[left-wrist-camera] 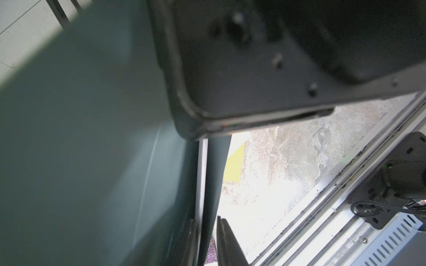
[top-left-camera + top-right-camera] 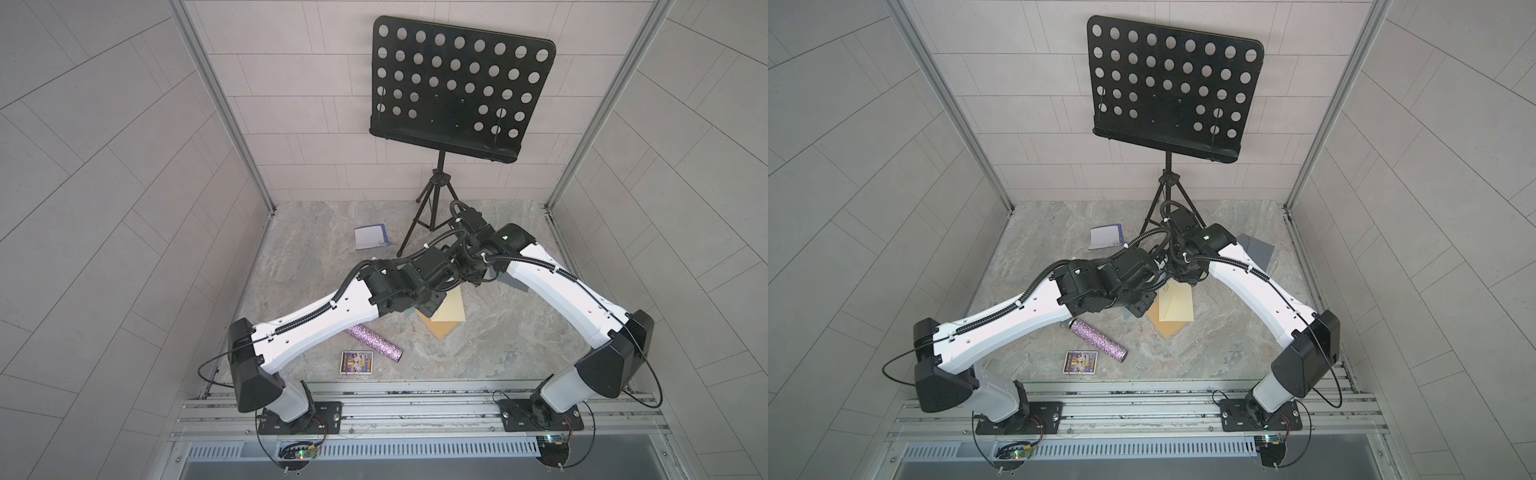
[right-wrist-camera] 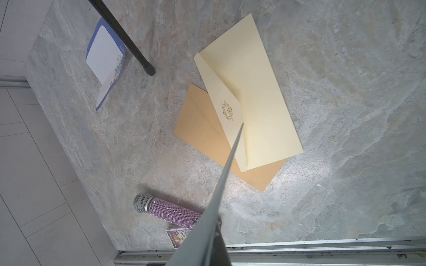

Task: Take the letter paper out of the envelope
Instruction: Take out the letter paper from the envelope.

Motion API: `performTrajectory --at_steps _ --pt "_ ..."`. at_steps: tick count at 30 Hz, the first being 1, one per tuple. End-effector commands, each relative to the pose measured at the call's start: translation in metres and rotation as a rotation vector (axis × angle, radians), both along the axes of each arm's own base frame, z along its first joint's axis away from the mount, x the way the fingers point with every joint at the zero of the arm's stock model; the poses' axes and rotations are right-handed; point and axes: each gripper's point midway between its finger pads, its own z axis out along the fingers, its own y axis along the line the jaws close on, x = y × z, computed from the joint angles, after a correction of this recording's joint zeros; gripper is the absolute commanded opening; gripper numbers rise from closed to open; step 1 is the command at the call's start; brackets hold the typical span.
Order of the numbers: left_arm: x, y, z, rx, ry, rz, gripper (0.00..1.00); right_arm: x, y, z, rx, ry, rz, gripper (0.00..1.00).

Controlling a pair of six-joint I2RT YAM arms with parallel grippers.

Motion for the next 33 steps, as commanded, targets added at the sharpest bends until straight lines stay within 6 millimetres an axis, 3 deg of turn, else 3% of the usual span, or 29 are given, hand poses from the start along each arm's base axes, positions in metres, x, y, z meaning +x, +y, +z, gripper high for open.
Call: performTrajectory --at_steps 1,4,7,10,15,27,33 --pt "0.003 0.005 -0.007 0.045 -0.005 0.019 0.23 -0.008 -0.003 0.013 0.023 -0.010 -0.016 0.00" --pt "0.005 0.007 -0.004 0.045 -0.016 0.040 0.24 -0.009 -0.003 0.013 0.022 -0.011 -0.014 0.00" --pt "0.009 0.011 0.009 0.016 -0.047 0.078 0.33 -0.010 -0.005 0.011 0.016 -0.008 -0.014 0.00" --pt "0.011 0.012 0.017 -0.023 -0.068 0.092 0.36 -0.011 -0.005 0.009 0.019 -0.007 -0.019 0.00" --pt "0.012 0.014 0.007 0.004 -0.042 0.103 0.30 -0.009 -0.003 0.013 0.031 -0.018 -0.022 0.00" --pt "0.022 0.017 0.018 -0.138 -0.010 0.213 0.30 -0.011 0.000 0.014 0.046 -0.023 -0.031 0.00" --pt "0.026 0.019 0.016 -0.203 0.042 0.251 0.11 -0.012 0.000 0.012 0.050 -0.020 -0.034 0.00"
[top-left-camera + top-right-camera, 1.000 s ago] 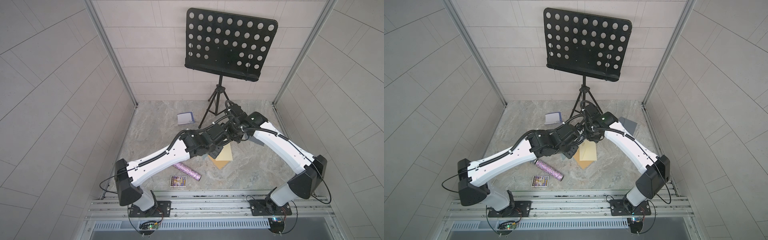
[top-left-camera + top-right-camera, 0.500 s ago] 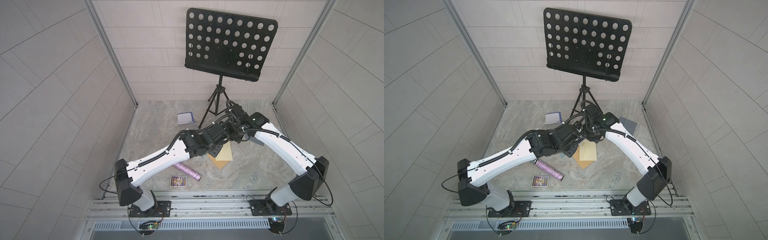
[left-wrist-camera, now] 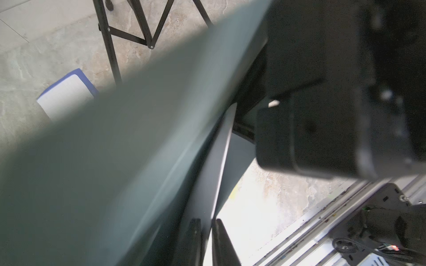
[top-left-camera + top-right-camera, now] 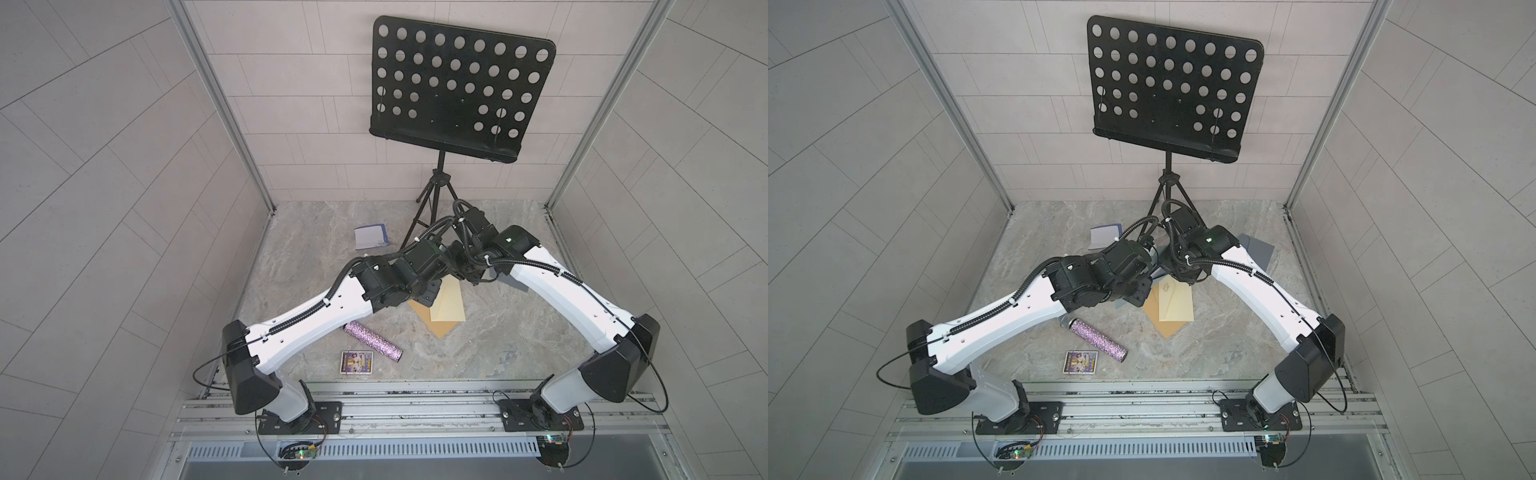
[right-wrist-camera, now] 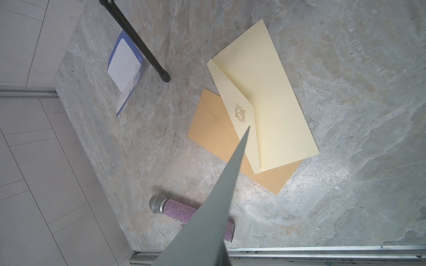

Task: Take the letter paper out of the envelope
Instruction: Take out the letter paper from the envelope.

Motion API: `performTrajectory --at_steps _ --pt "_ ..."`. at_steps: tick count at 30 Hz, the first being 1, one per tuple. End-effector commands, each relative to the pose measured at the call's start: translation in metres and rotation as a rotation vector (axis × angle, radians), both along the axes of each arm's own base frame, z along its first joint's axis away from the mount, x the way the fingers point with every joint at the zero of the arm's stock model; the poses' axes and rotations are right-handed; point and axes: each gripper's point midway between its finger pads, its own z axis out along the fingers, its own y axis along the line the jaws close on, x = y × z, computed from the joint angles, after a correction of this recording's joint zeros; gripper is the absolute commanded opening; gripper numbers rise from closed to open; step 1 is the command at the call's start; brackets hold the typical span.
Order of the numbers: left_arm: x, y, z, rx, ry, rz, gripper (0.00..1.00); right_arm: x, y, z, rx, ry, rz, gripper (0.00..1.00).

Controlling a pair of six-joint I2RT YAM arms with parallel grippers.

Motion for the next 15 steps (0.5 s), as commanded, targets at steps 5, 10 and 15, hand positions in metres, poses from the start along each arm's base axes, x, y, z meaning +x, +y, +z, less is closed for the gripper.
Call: performTrajectory --at_steps 5,10,15 --pt "0.008 0.015 0.004 -0.058 0.022 0.080 0.01 -0.016 -0.008 0.003 -0.002 0.022 -0.010 0.00" --pt "0.006 0.014 0.009 -0.082 0.021 0.078 0.00 -0.018 -0.009 0.000 -0.009 0.026 -0.013 0.00" --pt "0.005 0.010 0.021 -0.129 0.012 0.070 0.00 -0.019 -0.012 -0.009 -0.018 0.039 -0.021 0.00"
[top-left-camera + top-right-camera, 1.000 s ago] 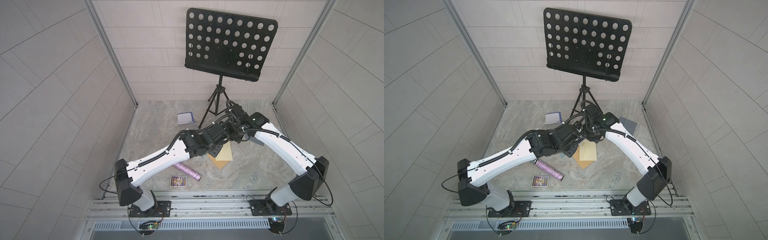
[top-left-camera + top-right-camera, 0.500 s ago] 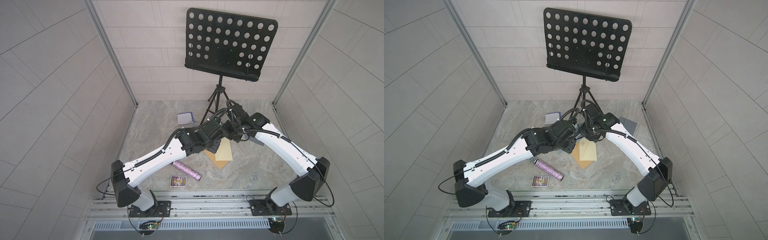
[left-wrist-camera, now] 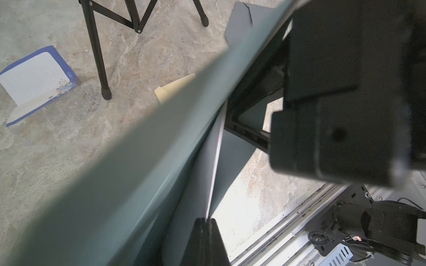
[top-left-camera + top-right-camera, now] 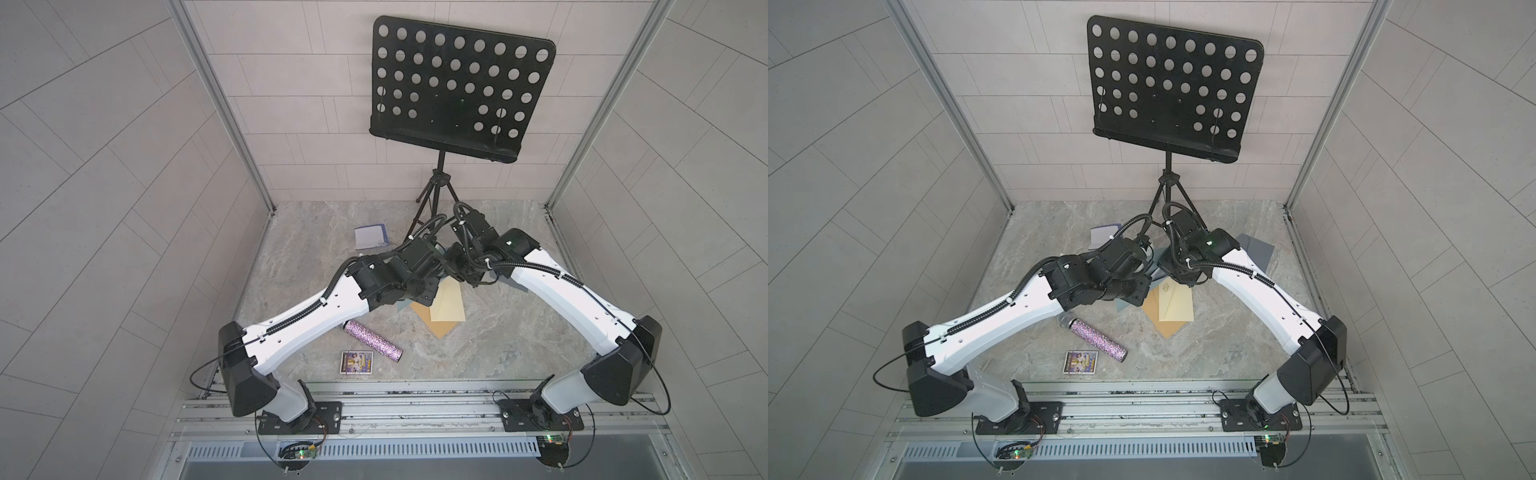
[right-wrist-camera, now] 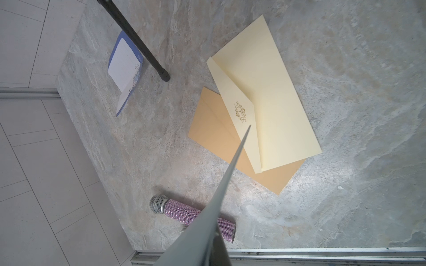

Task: Take the letter paper out of the envelope
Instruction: Take out the letter paper from the envelope.

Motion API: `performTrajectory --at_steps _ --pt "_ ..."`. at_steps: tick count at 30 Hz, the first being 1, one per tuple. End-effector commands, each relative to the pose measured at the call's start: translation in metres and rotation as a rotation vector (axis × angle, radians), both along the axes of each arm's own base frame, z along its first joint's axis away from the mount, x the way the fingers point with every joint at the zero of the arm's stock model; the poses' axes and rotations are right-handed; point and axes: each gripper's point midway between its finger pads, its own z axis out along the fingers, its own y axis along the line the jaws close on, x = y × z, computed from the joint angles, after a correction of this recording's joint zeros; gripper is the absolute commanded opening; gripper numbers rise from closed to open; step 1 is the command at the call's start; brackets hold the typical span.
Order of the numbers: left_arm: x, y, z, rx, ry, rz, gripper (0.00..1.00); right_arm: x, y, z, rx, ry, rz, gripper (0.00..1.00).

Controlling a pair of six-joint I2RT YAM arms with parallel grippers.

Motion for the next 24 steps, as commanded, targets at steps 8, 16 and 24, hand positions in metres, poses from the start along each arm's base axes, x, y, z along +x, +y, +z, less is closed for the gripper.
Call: performTrajectory --at_steps 8,16,24 --pt "0.006 0.009 0.012 -0.041 -0.020 0.051 0.10 -0.017 -0.008 -0.006 -0.006 0.049 -0.027 0.00" --pt "0.008 0.005 0.015 -0.059 -0.029 0.051 0.15 -0.018 -0.008 -0.006 0.007 0.053 -0.037 0.00" --pt "0.003 0.005 0.006 -0.036 0.002 0.022 0.10 -0.017 -0.007 -0.007 0.012 0.053 -0.043 0.00"
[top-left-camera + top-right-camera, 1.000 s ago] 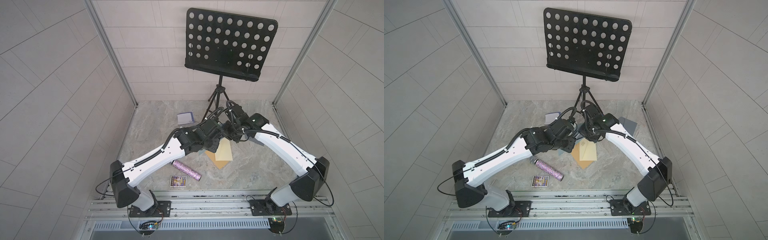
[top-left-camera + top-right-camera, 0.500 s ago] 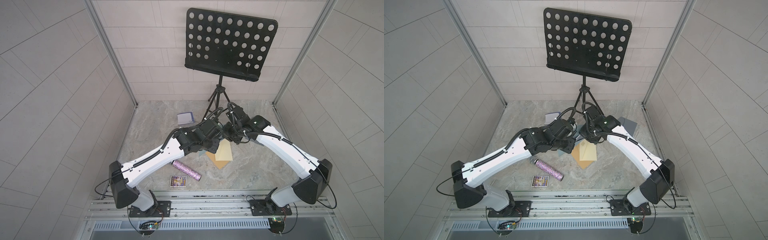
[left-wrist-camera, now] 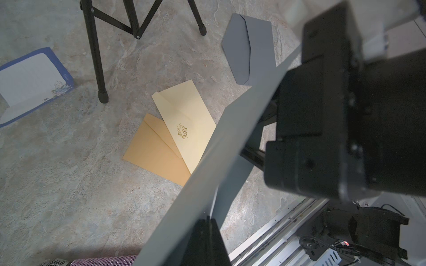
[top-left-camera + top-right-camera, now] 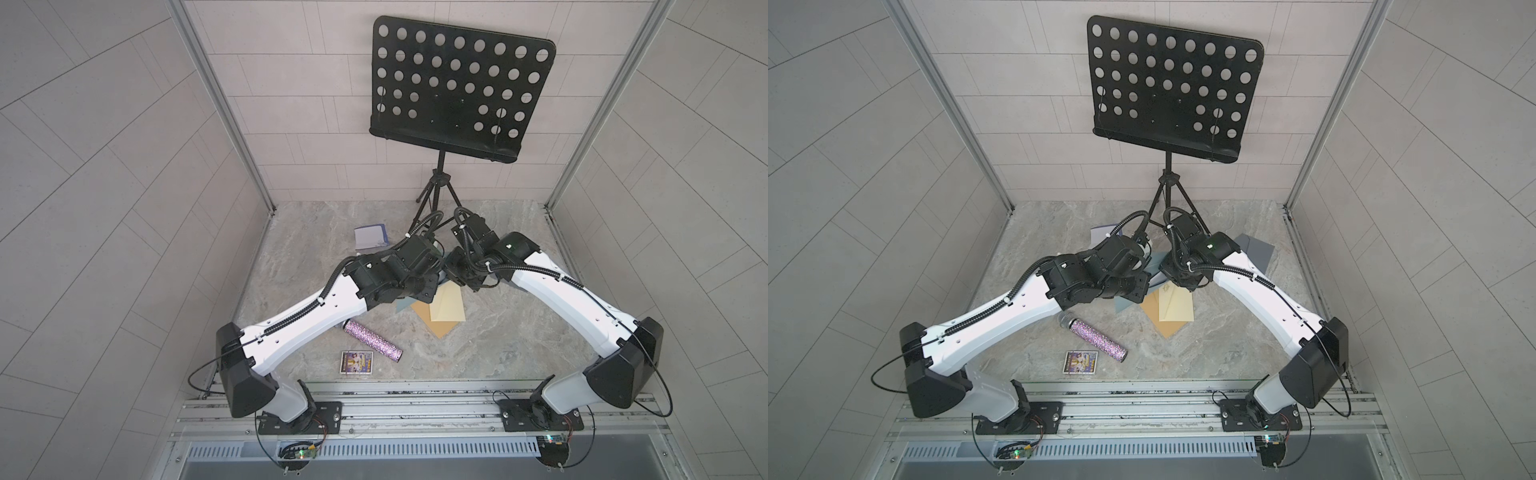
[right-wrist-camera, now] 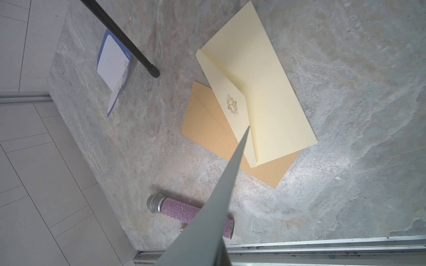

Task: Take the letter paper out of the envelope
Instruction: Take out the letter paper from the envelope.

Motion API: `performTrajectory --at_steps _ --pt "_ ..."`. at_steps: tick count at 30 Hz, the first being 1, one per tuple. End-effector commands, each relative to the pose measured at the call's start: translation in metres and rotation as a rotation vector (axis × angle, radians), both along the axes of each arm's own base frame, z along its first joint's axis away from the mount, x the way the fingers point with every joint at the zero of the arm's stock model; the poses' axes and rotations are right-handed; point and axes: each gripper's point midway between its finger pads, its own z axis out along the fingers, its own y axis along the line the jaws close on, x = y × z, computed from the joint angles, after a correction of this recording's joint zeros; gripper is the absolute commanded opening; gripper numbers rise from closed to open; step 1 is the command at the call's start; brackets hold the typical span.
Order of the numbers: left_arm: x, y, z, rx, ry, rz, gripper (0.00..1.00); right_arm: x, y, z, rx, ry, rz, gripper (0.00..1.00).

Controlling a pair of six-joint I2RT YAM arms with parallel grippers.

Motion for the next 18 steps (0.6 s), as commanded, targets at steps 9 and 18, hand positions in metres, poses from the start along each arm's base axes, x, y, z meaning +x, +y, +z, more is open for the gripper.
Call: performTrajectory --at_steps 9,18 --pt "-0.002 0.009 -0.007 0.037 0.009 -0.001 0.29 -0.008 -0.003 0.002 0.005 0.018 -0.015 0.00" --pt "0.001 0.009 -0.018 0.087 0.002 -0.018 0.13 -0.009 -0.004 0.003 0.013 0.019 -0.023 0.00"
